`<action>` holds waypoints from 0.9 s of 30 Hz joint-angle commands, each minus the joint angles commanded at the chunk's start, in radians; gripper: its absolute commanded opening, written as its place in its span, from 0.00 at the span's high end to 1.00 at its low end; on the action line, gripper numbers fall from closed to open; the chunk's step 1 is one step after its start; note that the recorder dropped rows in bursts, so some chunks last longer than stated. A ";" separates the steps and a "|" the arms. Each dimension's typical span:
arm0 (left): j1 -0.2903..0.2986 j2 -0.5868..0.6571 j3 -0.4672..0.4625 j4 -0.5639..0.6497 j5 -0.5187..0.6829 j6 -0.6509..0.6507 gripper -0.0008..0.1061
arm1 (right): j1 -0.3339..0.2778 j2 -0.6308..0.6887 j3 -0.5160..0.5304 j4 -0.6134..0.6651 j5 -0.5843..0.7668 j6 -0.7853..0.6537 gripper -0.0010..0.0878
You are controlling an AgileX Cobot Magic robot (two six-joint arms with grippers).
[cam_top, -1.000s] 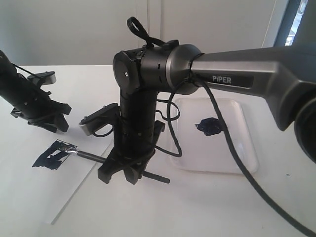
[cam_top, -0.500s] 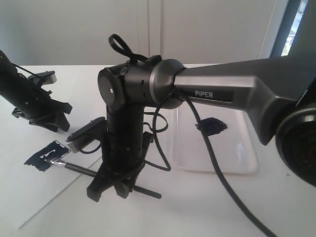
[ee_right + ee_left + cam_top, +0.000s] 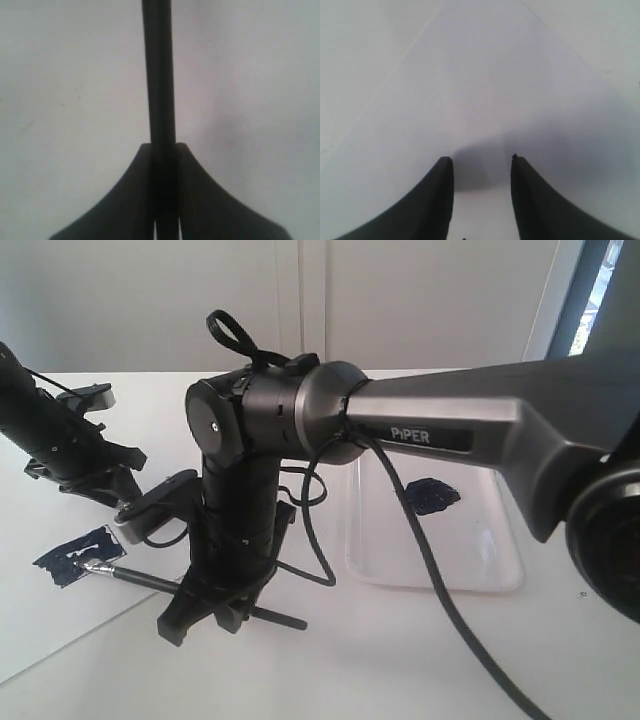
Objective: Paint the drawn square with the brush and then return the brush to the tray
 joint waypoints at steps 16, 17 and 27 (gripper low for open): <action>0.054 -0.117 0.000 0.284 0.164 -0.211 0.58 | 0.000 -0.020 0.000 -0.055 0.028 0.030 0.99; 0.059 -0.117 0.000 0.316 0.175 -0.240 0.58 | 0.000 -0.020 0.000 -0.055 0.033 0.030 0.99; 0.151 -0.119 0.000 0.374 0.207 -0.313 0.58 | 0.000 -0.020 0.000 -0.055 0.042 0.014 0.99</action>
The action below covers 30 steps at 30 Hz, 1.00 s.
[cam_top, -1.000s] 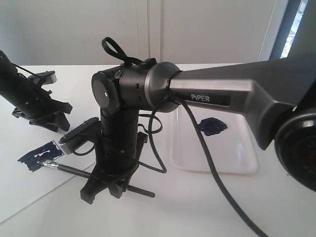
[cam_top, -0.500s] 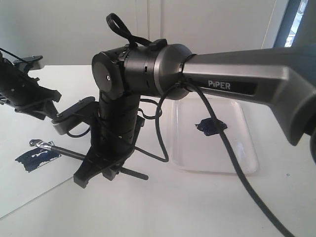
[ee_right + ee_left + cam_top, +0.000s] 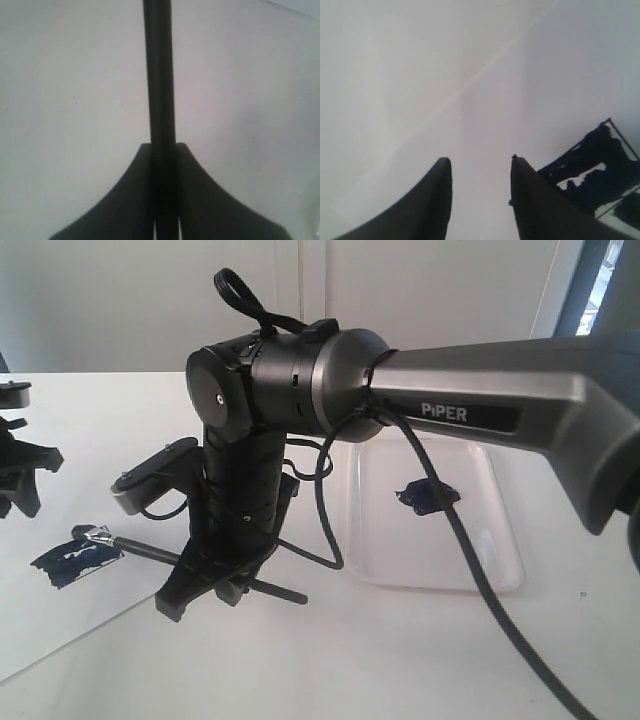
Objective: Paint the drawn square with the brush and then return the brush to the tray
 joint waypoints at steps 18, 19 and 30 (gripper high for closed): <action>0.012 0.009 0.104 -0.031 -0.006 -0.011 0.58 | 0.000 0.000 0.000 0.014 -0.020 -0.023 0.99; 0.012 0.013 0.106 -0.034 -0.008 -0.011 0.58 | 0.000 0.000 0.000 0.020 -0.018 -0.026 0.99; 0.012 0.052 0.133 -0.048 -0.021 -0.011 0.58 | 0.000 0.029 0.000 0.050 -0.003 -0.031 0.99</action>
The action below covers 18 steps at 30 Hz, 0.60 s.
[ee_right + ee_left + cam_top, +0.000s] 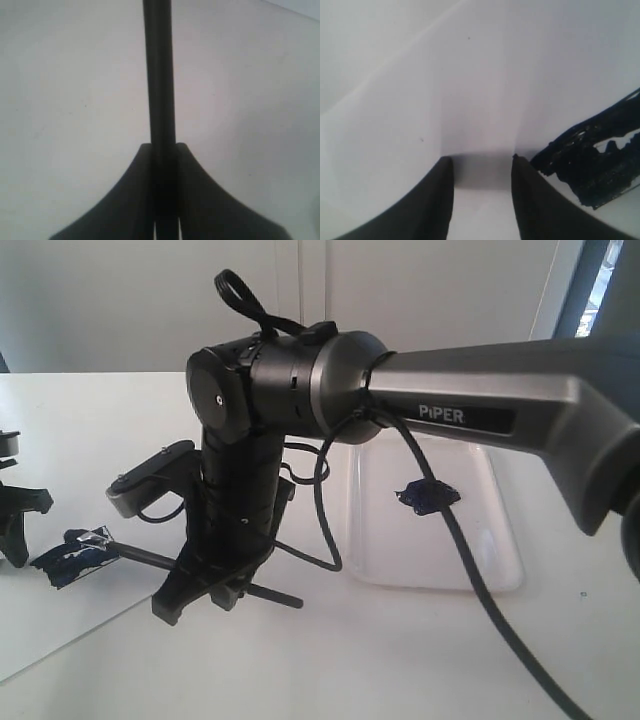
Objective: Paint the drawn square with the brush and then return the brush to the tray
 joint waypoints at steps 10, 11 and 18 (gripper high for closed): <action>0.000 0.001 0.000 -0.016 -0.007 0.002 0.58 | 0.000 0.042 0.000 0.058 -0.041 -0.019 0.99; 0.000 0.001 0.000 -0.016 -0.007 0.002 0.58 | 0.000 0.047 0.000 0.058 -0.043 -0.019 0.99; 0.000 0.001 0.000 -0.016 -0.007 0.004 0.58 | 0.000 0.062 -0.020 0.095 -0.099 -0.014 0.99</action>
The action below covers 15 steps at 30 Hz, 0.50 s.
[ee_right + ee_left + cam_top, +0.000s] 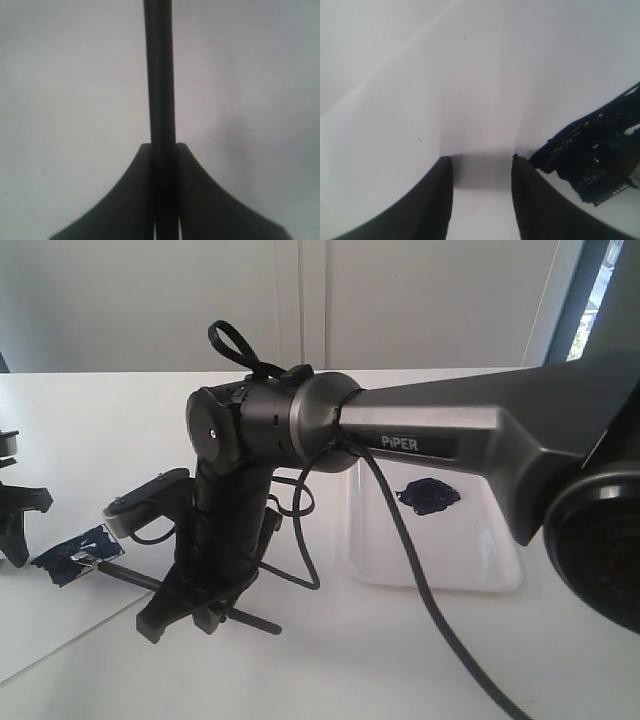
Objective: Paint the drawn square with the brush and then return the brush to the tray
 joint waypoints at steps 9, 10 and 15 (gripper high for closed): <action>0.000 0.000 0.000 0.000 -0.003 0.002 0.58 | 0.000 0.000 -0.002 -0.023 0.036 0.002 0.99; 0.000 0.000 0.000 0.000 -0.003 0.002 0.58 | 0.000 0.000 -0.002 -0.027 0.038 0.002 0.99; 0.000 0.000 0.000 -0.004 -0.003 0.002 0.58 | 0.000 0.000 -0.002 -0.071 0.045 0.040 0.99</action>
